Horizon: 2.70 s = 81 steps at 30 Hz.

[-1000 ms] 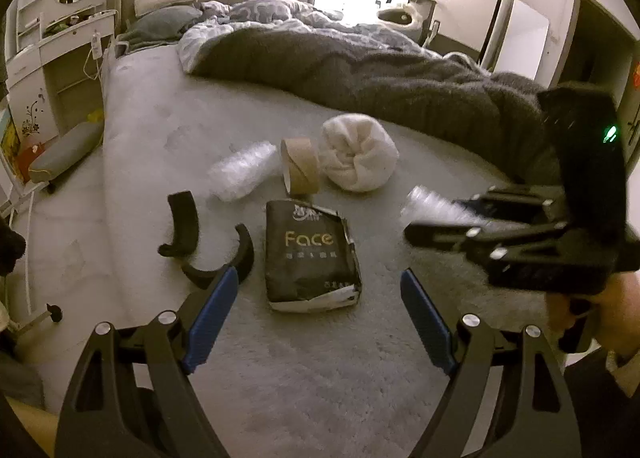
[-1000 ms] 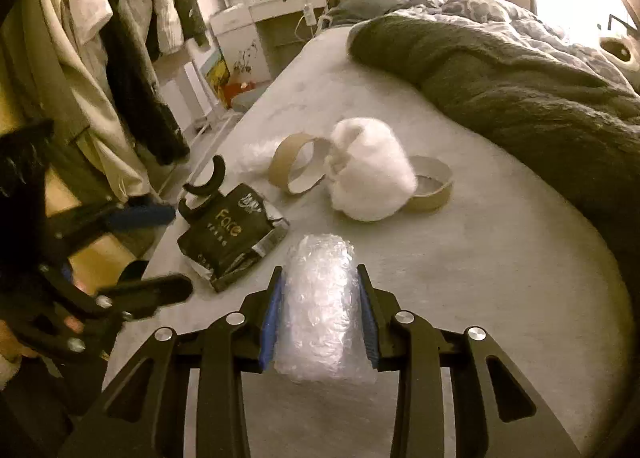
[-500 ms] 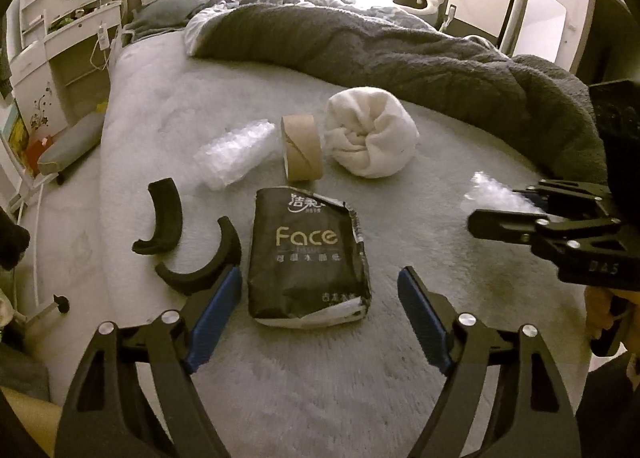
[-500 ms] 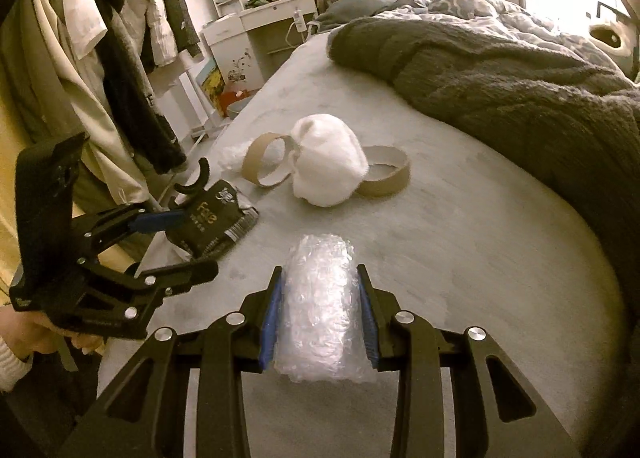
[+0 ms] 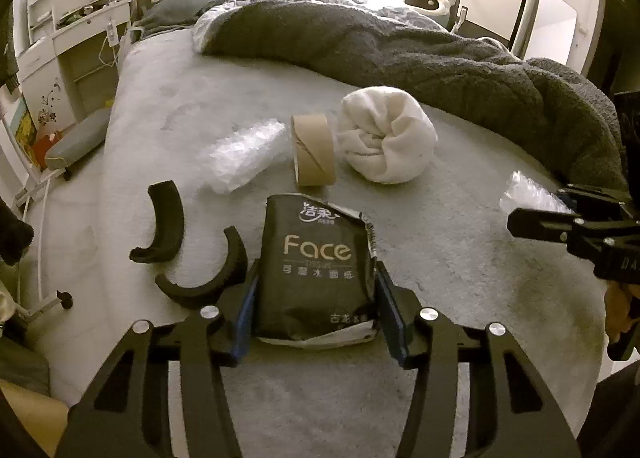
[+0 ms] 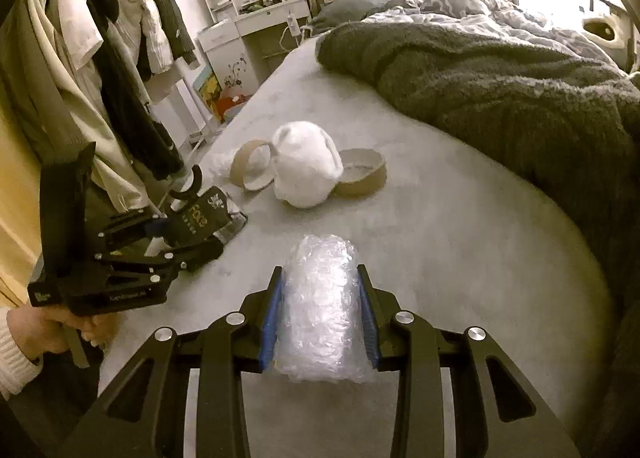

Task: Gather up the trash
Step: 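Carry the tissue pack to the bin and open the left tool while the right tool carries the bubble wrap, then move the held bubble wrap over the black bin with the right tool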

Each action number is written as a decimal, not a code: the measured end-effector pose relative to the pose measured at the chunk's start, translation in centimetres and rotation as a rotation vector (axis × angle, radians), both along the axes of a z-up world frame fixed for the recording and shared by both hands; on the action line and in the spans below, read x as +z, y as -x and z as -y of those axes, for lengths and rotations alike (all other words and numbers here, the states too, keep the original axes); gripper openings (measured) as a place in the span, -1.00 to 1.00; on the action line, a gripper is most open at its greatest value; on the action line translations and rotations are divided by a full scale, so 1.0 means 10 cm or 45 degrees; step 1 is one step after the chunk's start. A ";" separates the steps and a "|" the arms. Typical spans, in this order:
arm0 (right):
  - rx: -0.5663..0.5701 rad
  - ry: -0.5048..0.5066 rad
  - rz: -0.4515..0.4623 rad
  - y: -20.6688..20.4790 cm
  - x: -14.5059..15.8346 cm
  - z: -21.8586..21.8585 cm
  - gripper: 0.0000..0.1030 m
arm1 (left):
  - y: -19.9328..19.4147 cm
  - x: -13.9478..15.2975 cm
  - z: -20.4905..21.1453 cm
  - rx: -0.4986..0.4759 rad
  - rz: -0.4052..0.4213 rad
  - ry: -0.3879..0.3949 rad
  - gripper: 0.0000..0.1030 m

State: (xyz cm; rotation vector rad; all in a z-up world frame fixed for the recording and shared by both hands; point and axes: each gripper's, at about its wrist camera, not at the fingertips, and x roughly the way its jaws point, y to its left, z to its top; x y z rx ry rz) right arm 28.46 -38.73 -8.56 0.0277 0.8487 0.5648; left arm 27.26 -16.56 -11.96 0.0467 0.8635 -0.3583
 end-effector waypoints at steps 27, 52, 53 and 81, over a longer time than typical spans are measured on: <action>0.199 0.007 0.058 -0.03 0.32 -1.21 -0.32 | 0.35 0.48 -0.91 0.073 0.087 0.082 0.05; 0.441 0.005 0.049 0.08 0.38 -2.71 -0.32 | 0.63 0.04 -2.37 0.360 -0.182 0.045 0.05; 0.455 0.007 0.045 0.09 0.37 -2.78 -0.32 | 0.64 -0.02 -2.42 0.374 -0.210 0.036 0.05; 0.619 0.141 -0.209 0.26 -0.32 -3.84 -0.32 | 1.19 -0.97 -3.08 0.391 -0.742 0.104 0.38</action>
